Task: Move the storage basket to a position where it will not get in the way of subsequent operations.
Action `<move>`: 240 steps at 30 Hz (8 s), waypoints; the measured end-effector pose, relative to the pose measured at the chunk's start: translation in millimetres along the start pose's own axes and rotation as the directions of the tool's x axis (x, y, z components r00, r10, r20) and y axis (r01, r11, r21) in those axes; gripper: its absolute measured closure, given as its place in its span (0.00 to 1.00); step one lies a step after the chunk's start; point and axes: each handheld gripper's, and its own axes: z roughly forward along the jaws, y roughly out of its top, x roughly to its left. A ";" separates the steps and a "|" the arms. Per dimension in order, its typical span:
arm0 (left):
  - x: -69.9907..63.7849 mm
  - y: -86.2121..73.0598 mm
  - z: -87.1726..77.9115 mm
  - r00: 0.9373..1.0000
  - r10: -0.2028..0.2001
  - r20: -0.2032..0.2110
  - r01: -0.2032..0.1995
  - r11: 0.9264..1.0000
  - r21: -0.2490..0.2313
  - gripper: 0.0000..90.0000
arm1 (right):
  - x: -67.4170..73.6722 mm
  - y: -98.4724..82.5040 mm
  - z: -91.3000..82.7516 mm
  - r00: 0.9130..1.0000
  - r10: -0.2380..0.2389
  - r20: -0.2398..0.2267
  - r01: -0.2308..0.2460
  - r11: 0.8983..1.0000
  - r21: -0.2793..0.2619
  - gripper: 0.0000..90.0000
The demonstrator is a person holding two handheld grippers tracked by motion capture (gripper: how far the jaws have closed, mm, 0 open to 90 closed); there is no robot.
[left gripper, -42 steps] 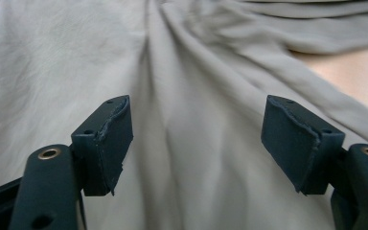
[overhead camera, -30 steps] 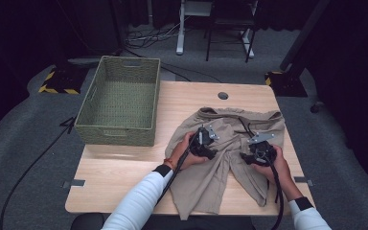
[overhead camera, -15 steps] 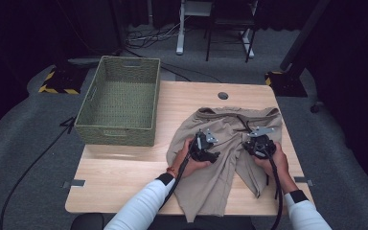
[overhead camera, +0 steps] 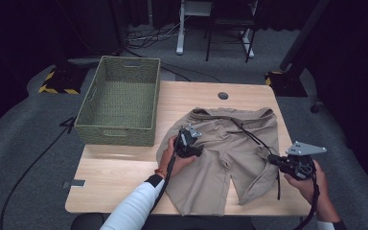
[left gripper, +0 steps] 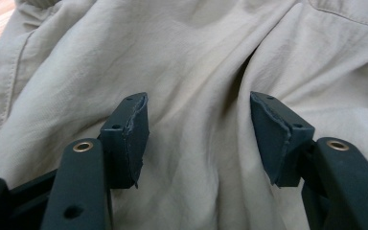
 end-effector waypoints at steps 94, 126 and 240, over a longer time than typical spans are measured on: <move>12.4 -4.6 -15.8 0.964 0.173 0.203 -0.200 0.973 0.118 0.23 | -41.6 47.4 158.7 0.986 0.138 0.090 -0.147 0.984 0.104 0.36; 61.0 -152.9 -147.7 0.993 -0.037 0.117 0.029 0.997 0.065 0.30 | -11.7 -5.8 61.4 0.994 0.080 0.080 -0.086 0.994 0.067 0.42; 72.6 -158.2 -138.9 0.997 0.022 0.074 -0.022 1.000 0.004 0.16 | 102.9 66.2 139.7 0.942 -0.195 -0.274 0.215 0.976 0.043 0.58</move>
